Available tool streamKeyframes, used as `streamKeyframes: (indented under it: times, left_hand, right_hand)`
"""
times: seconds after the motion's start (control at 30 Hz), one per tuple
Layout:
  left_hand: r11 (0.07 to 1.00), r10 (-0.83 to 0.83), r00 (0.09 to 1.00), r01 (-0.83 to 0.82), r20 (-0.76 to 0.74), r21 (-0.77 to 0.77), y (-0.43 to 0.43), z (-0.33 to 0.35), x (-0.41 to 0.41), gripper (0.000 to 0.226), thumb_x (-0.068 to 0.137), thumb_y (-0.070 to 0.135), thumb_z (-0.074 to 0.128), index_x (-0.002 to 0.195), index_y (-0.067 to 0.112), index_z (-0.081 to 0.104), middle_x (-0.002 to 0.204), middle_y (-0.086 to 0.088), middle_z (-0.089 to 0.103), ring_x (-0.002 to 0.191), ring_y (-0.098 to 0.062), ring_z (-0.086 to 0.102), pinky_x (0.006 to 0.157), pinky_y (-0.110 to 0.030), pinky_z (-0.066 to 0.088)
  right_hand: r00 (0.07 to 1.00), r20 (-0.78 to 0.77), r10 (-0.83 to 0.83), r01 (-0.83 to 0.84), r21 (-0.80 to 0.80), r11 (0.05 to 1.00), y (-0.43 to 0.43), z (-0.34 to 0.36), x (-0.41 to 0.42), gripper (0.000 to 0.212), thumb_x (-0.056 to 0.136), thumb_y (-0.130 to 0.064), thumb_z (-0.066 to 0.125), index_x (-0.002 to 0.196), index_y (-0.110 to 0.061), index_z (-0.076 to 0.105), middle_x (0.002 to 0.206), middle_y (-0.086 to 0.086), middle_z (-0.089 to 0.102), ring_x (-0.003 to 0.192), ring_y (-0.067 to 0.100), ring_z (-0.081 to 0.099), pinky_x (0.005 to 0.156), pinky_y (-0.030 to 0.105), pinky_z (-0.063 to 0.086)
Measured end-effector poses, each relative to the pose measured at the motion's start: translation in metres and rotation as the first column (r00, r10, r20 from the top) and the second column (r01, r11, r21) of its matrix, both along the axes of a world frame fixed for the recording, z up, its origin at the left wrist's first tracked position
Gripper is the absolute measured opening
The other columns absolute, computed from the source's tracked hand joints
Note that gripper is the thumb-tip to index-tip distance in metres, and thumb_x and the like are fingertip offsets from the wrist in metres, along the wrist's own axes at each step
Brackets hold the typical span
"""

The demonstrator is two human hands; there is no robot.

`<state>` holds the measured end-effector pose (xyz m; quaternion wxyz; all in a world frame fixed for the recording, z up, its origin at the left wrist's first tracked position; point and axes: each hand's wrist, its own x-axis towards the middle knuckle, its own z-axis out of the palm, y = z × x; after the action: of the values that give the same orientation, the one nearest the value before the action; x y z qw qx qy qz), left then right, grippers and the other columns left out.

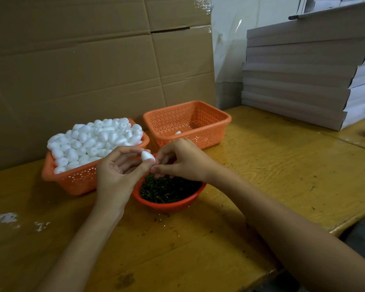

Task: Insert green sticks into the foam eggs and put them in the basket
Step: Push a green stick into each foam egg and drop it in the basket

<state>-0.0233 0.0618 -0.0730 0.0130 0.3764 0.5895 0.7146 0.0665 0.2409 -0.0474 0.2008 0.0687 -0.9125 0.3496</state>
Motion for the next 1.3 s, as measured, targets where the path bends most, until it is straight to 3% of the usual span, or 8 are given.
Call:
streamKeyframes:
  times: [0.1, 0.23, 0.87, 1.3]
  left_hand:
    - [1.000, 0.018, 1.000, -0.018, 0.016, 0.001, -0.0002, -0.0006, -0.0001, 0.033, 0.069, 0.032, 0.095, 0.098, 0.032, 0.078, 0.103, -0.004, 0.081, 0.098, -0.020, 0.080, 0.081, -0.025, 0.064]
    - [1.000, 0.022, 1.000, -0.021, 0.011, -0.013, 0.0004, -0.0018, -0.0006, 0.031, 0.073, 0.022, 0.096, 0.097, 0.032, 0.079, 0.103, -0.004, 0.082, 0.099, -0.021, 0.080, 0.081, -0.025, 0.063]
    - [0.999, 0.032, 0.999, -0.031, 0.031, -0.012, 0.0010, -0.0005, 0.0010, 0.029, 0.072, 0.024, 0.092, 0.097, 0.029, 0.080, 0.100, -0.006, 0.082, 0.096, -0.023, 0.080, 0.078, -0.022, 0.062]
    - [0.999, 0.029, 0.999, -0.028, 0.022, -0.029, 0.0002, -0.0005, 0.0004, 0.028, 0.073, 0.024, 0.092, 0.098, 0.029, 0.079, 0.102, -0.005, 0.082, 0.099, -0.021, 0.080, 0.079, -0.023, 0.062]
  right_hand:
    - [1.000, 0.000, 0.000, 0.000, -0.001, 1.000, 0.0001, -0.0002, -0.0007, 0.014, 0.093, -0.027, 0.079, 0.090, -0.013, 0.078, 0.077, -0.007, 0.079, 0.065, 0.007, 0.073, 0.074, 0.031, 0.060]
    - [1.000, -0.002, -0.002, 0.002, 0.019, 1.000, 0.0001, -0.0009, -0.0008, 0.013, 0.093, -0.028, 0.079, 0.090, -0.015, 0.079, 0.077, -0.008, 0.079, 0.069, 0.003, 0.073, 0.078, 0.035, 0.060]
    - [1.000, 0.005, -0.001, 0.001, 0.012, 1.000, -0.0005, -0.0003, -0.0002, 0.015, 0.093, -0.029, 0.080, 0.089, -0.014, 0.079, 0.077, -0.008, 0.079, 0.073, 0.002, 0.074, 0.079, 0.033, 0.060]
    - [1.000, 0.018, 0.010, -0.010, 0.008, 1.000, 0.0000, -0.0021, -0.0008, 0.016, 0.094, -0.029, 0.079, 0.089, -0.014, 0.078, 0.077, -0.009, 0.079, 0.072, -0.004, 0.072, 0.072, 0.011, 0.047]
